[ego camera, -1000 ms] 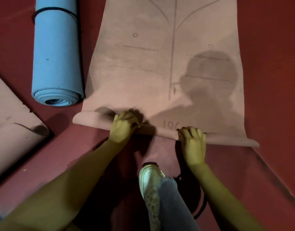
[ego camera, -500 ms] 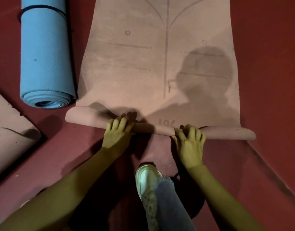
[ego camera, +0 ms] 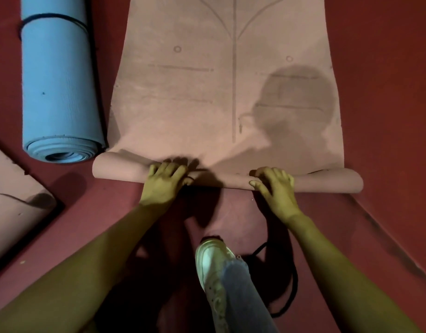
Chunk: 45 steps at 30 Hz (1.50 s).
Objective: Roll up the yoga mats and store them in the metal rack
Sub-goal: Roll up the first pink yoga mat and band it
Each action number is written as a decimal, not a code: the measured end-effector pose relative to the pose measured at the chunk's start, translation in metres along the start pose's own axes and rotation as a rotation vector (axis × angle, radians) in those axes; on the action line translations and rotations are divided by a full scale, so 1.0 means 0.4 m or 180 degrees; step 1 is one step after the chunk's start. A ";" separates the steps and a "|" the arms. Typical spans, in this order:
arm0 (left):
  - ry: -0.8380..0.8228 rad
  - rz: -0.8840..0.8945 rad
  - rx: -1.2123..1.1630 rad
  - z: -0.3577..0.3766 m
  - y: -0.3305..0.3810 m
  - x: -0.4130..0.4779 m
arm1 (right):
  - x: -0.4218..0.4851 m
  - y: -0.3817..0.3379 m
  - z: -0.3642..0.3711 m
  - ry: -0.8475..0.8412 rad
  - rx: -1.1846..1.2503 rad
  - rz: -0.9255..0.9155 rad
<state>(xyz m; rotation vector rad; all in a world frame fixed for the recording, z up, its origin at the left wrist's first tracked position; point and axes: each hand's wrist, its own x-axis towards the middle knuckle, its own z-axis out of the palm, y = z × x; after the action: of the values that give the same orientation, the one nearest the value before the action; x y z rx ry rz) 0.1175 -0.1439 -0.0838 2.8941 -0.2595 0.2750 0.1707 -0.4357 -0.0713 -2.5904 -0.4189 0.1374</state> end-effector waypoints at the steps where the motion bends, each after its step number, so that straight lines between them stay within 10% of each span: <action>1: -0.0017 0.0049 0.0008 -0.003 -0.006 0.009 | 0.002 -0.001 0.003 0.0096 -0.0037 -0.0045; 15: 0.0132 0.0135 -0.0123 0.002 -0.025 0.009 | -0.064 0.035 0.021 0.0583 -0.0705 -0.0725; 37: -0.0866 -0.0635 0.0036 -0.047 -0.012 0.104 | 0.055 -0.014 -0.013 0.0755 -0.0977 0.0181; 45: -0.0193 -0.0385 0.0369 -0.034 -0.013 0.102 | 0.016 0.024 -0.007 0.0559 -0.1127 -0.0234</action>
<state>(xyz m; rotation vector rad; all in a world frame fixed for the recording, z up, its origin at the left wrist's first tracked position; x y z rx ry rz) 0.1556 -0.1417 -0.0637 3.0212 -0.0805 0.1874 0.1799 -0.4430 -0.0737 -2.8958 -0.5115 -0.2074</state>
